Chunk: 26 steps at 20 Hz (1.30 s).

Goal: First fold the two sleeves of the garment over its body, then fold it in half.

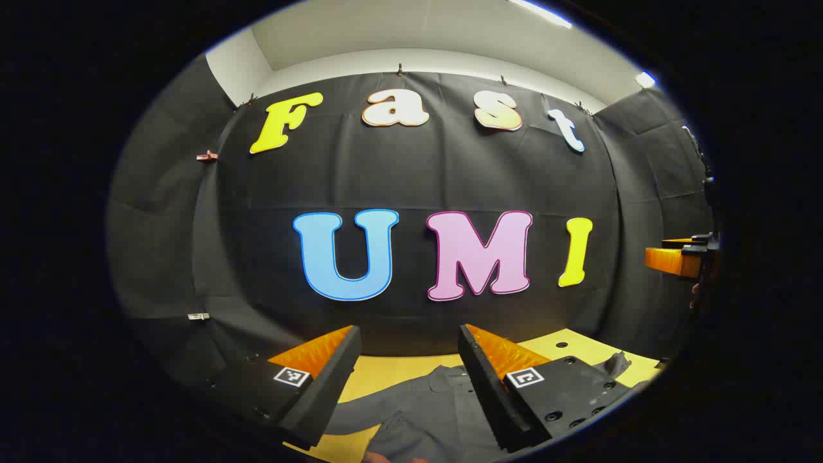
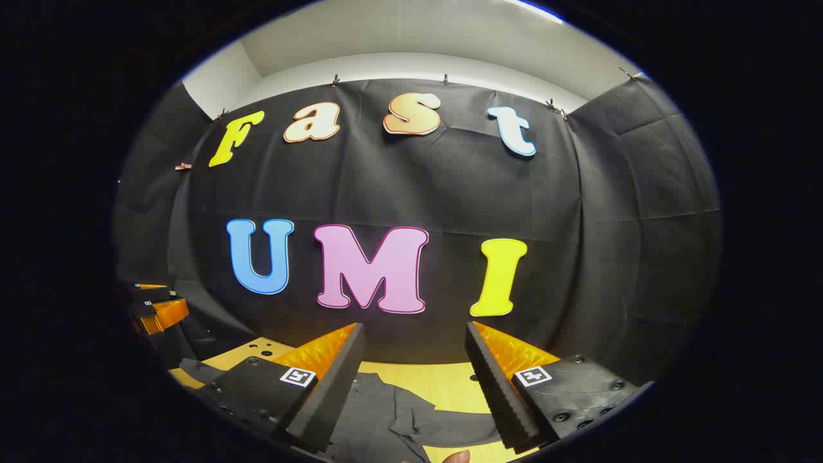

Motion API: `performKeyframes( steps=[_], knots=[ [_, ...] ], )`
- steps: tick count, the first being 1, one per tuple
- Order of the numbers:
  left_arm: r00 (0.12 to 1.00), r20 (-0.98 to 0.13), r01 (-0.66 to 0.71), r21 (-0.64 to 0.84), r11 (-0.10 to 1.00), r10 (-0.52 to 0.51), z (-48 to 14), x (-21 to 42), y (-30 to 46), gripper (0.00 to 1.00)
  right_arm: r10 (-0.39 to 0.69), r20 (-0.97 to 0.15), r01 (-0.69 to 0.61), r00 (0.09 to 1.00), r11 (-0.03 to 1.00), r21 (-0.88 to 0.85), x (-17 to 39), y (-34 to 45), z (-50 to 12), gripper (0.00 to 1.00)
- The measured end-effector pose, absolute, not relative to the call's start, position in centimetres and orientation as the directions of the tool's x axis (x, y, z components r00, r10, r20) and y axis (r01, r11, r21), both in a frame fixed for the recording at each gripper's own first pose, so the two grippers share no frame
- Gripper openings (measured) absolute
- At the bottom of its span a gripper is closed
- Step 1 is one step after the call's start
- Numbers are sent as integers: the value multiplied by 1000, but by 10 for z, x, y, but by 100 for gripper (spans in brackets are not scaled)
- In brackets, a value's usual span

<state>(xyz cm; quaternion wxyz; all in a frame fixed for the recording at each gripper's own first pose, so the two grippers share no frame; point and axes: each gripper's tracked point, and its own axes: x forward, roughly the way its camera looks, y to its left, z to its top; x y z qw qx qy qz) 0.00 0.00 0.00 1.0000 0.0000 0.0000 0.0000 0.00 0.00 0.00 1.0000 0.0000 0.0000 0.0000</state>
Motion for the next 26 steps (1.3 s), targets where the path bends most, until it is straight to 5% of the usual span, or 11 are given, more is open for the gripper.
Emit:
performKeyframes(
  steps=[14,26],
  knots=[
    [999,-19,46,28,999,-45,-5,17,-27,95,15,-37,-18,999,998,-63,18,-19,-23,96],
    [995,-94,43,24,999,-41,-27,45,-59,94,-95,-278,55,956,988,-147,51,-148,-175,96]
  ],
)
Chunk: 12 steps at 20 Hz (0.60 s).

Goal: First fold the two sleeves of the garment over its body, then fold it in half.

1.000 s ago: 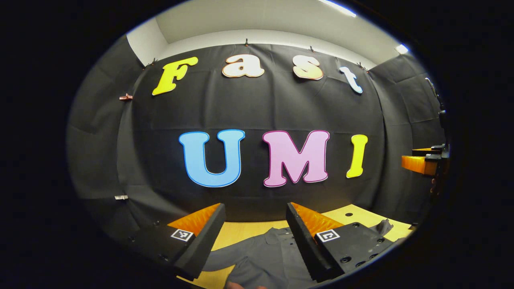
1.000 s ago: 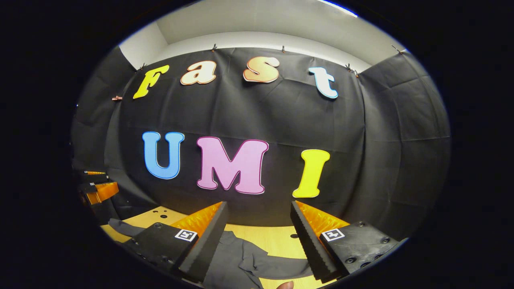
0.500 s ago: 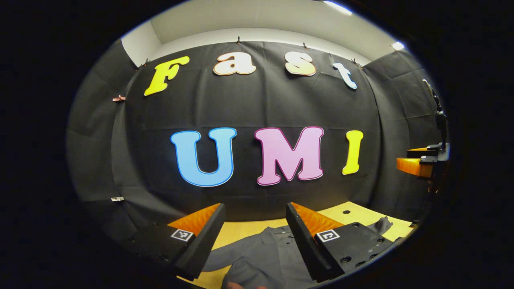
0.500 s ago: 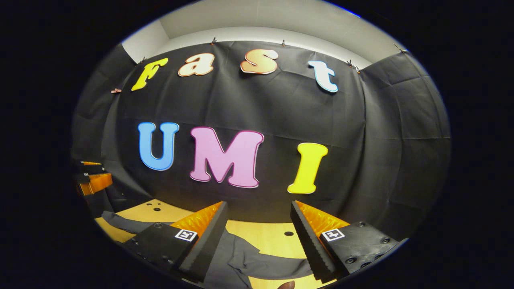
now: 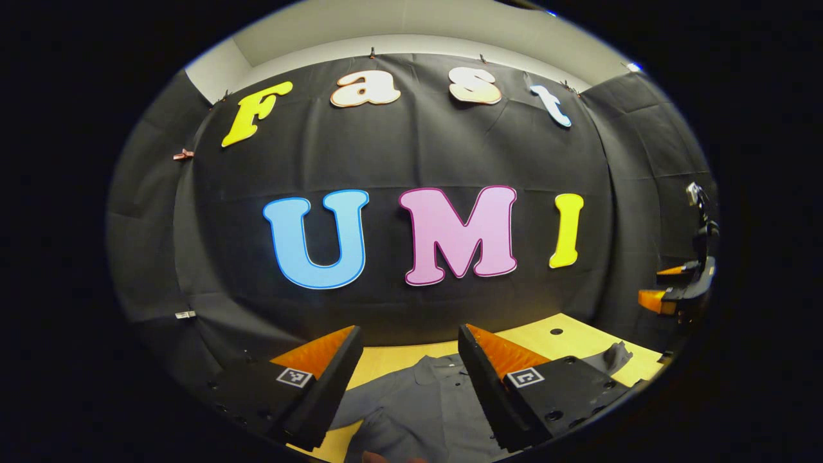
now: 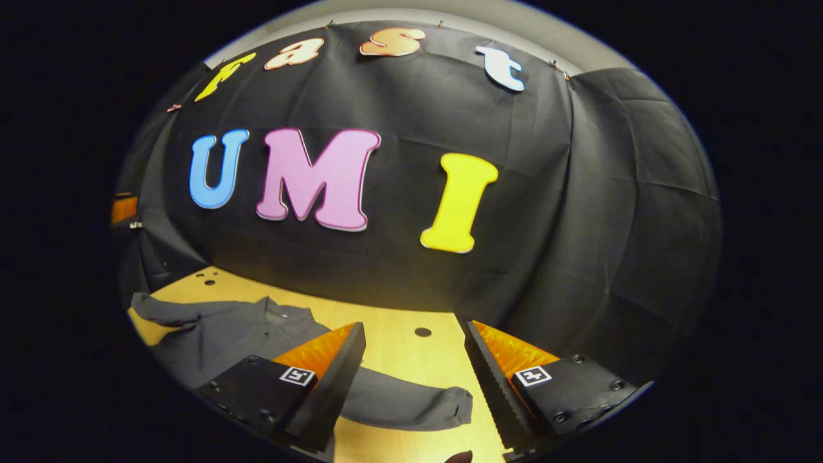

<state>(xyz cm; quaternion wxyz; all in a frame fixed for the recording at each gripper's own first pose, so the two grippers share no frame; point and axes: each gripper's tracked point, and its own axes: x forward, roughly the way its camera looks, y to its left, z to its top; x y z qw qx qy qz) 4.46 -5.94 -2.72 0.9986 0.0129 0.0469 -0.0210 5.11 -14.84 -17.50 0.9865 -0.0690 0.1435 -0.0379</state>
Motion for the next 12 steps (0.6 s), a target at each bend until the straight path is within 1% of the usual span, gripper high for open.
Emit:
performKeyframes(
  steps=[4,9,12],
  knots=[
    [990,-139,24,-25,999,-28,-40,53,-71,94,-115,-376,77,920,991,-113,59,-186,-240,96],
    [983,-186,-2,20,1000,5,-56,66,-84,94,-151,-518,132,842,989,-73,63,-229,-326,96],
    [975,-222,-15,12,1000,18,-68,74,-96,94,-157,-584,146,797,987,-65,67,-246,-375,95]
  ],
)
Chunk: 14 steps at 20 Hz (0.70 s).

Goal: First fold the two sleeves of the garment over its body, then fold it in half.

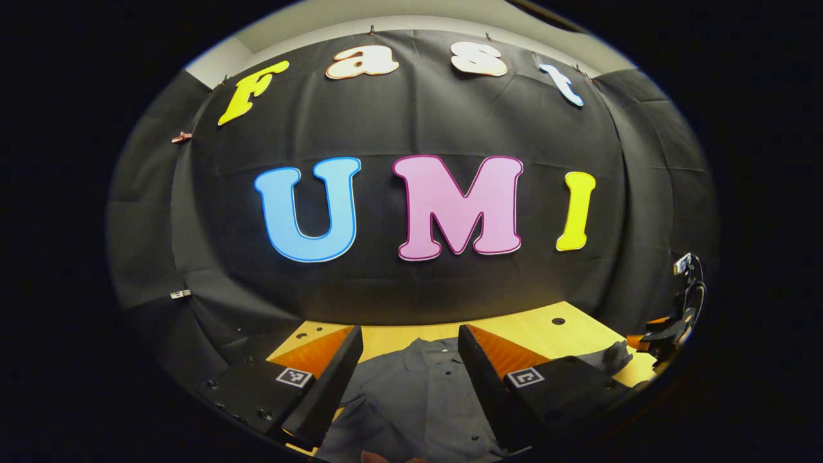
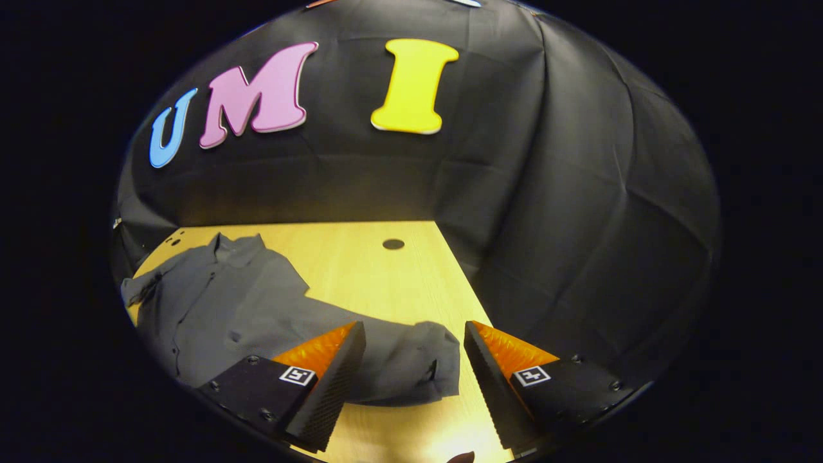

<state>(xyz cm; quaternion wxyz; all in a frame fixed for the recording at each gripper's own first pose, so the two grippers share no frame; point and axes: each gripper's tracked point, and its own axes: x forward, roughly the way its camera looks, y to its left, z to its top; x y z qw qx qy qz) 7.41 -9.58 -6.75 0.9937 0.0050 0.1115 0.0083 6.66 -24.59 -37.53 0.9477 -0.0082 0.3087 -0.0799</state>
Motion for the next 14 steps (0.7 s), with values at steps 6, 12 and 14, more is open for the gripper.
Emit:
performKeyframes(
  steps=[6,12,14],
  knots=[
    [958,-284,-35,-25,999,26,-89,81,-115,94,-144,-687,200,712,980,2,71,-265,-445,94],
    [944,-321,-80,1,997,76,-100,81,-113,94,-125,-744,235,657,971,45,67,-269,-483,94],
    [942,-325,-85,18,996,86,-102,79,-111,94,-129,-743,205,657,979,11,68,-267,-487,88]
  ],
)
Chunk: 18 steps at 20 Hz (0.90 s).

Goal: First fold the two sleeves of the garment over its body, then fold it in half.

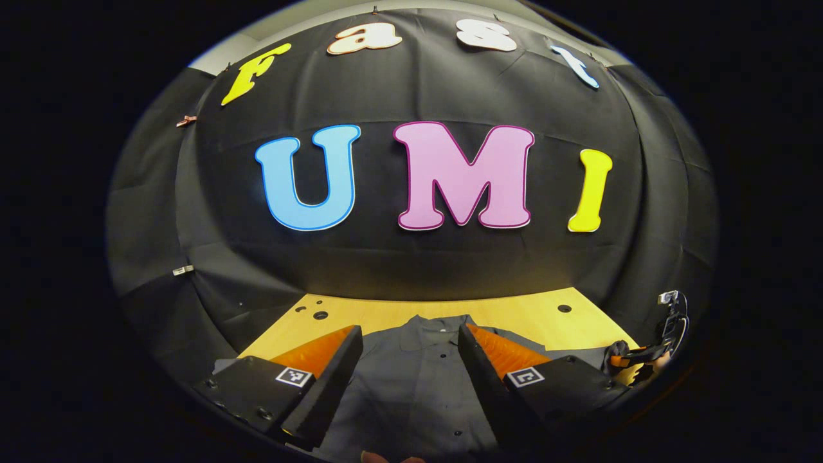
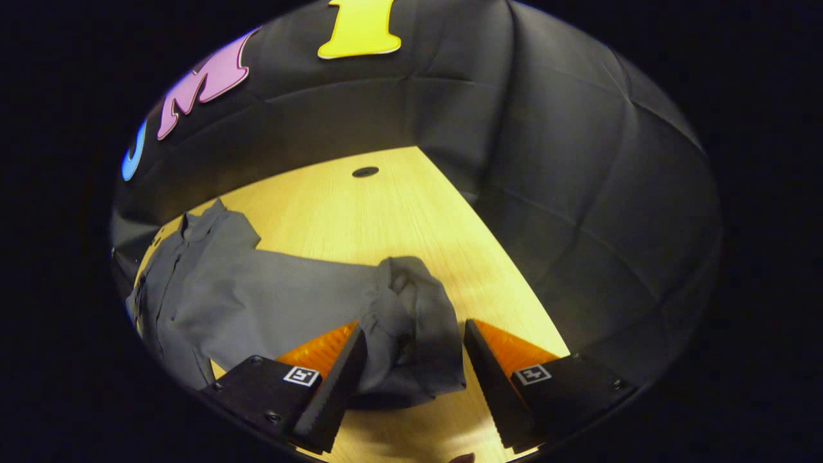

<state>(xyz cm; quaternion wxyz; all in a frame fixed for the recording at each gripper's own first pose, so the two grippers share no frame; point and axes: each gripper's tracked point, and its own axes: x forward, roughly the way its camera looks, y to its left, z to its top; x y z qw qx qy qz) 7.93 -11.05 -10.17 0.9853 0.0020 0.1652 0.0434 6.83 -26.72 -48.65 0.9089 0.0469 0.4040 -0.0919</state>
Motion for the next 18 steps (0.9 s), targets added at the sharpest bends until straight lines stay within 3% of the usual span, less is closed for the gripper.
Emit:
performKeyframes(
  steps=[1,2,7,8,12,18],
  knots=[
    [940,-328,-85,27,996,89,-102,79,-109,94,-117,-749,188,652,982,9,67,-262,-490,94],
    [940,-328,-87,33,996,93,-104,77,-107,94,-112,-743,182,659,983,13,69,-260,-485,88],
    [938,-334,-95,0,996,89,-109,69,-95,94,-114,-756,199,645,980,22,71,-251,-487,14],
    [939,-333,-89,-1,996,84,-111,66,-91,94,-103,-762,208,639,977,43,69,-249,-482,9],
    [948,-311,-68,11,998,68,-109,51,-60,94,-167,-681,293,713,953,73,66,-254,-424,10],
    [972,-232,56,66,996,-39,-99,34,-25,94,-267,-538,327,800,945,17,51,-238,-317,9]
  ],
)
